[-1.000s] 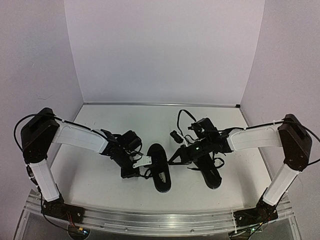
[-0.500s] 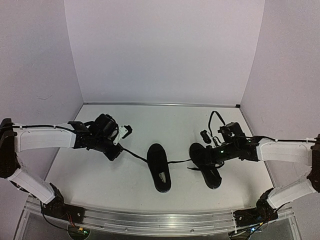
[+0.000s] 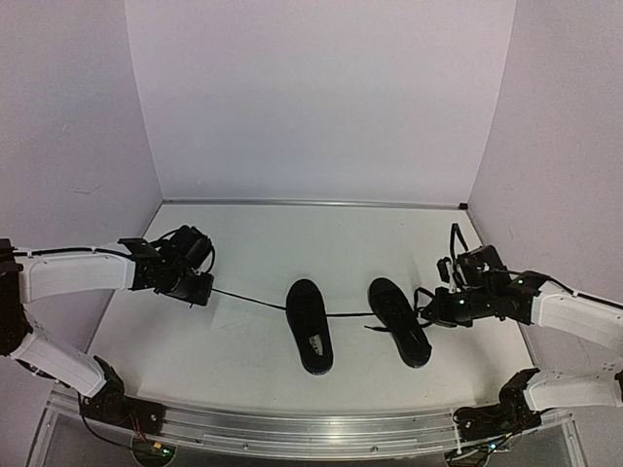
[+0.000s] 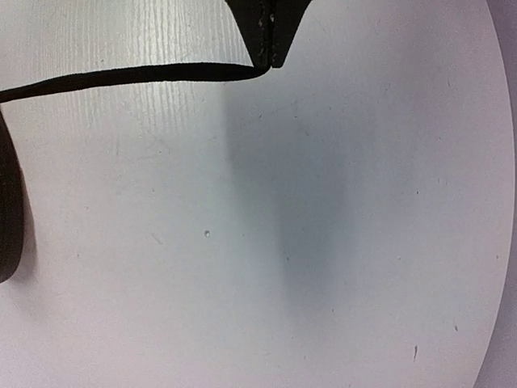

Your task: Tie the shoes

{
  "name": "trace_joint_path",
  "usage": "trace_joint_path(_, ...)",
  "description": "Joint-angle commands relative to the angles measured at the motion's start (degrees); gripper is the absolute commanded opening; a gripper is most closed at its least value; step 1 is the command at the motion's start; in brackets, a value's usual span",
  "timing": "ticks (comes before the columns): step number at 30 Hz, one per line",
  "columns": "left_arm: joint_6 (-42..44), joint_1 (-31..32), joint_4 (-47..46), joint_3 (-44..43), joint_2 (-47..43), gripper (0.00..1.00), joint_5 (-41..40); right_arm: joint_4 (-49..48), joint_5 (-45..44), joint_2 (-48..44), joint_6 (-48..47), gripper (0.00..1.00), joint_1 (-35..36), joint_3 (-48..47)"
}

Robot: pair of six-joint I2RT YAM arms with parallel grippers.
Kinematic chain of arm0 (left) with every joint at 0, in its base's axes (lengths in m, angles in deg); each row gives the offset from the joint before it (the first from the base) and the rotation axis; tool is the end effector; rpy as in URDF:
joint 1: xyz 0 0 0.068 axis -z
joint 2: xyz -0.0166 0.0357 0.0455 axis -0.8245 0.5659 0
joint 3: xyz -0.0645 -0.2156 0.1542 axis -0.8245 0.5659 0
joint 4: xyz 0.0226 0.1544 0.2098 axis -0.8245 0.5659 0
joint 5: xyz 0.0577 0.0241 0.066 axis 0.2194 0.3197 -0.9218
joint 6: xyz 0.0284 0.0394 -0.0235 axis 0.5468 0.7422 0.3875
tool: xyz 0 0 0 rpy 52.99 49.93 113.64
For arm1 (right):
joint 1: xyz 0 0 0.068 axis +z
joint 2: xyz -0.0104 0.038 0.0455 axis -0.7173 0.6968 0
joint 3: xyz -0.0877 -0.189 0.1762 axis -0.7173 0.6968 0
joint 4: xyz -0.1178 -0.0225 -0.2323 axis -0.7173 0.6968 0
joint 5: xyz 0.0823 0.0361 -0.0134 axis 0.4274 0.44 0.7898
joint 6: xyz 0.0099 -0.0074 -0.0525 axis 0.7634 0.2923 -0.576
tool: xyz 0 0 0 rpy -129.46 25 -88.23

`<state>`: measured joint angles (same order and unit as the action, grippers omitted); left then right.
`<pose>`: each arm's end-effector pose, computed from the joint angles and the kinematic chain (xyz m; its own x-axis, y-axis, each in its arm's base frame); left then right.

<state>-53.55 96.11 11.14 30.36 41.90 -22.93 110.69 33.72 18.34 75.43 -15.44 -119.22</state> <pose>0.2048 -0.1586 0.2084 -0.7847 0.2439 -0.5699 0.2116 0.9695 0.1236 0.1756 0.1128 0.2098 -0.8719 0.0776 -0.4835 -0.2025 0.8418 0.5003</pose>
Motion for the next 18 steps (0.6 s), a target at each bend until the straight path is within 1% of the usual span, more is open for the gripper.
trace_joint_path(1,-4.81,-0.32,2.27,2.36,-1.83,0.0,-1.43,6.46,-5.89,-1.8,0.87,0.0,-0.24,0.74)
trace_joint_path(5,-9.45,-0.32,2.61,3.43,-0.68,0.0,1.33,11.9,-10.43,-5.03,3.99,0.0,-0.23,-0.21)
trace_joint_path(8,-13.2,-0.32,2.73,4.37,0.61,0.0,2.51,12.43,-11.56,-8.57,7.89,0.0,-0.2,2.03)
trace_joint_path(13,-17.73,-0.32,5.3,6.03,-0.19,0.0,0.3,12.71,-12.02,-9.53,10.69,0.0,-0.18,5.06)
trace_joint_path(18,-20.07,-0.32,3.66,7.01,-0.04,0.0,3.01,12.95,-12.22,-7.41,10.66,0.0,-0.22,5.34)
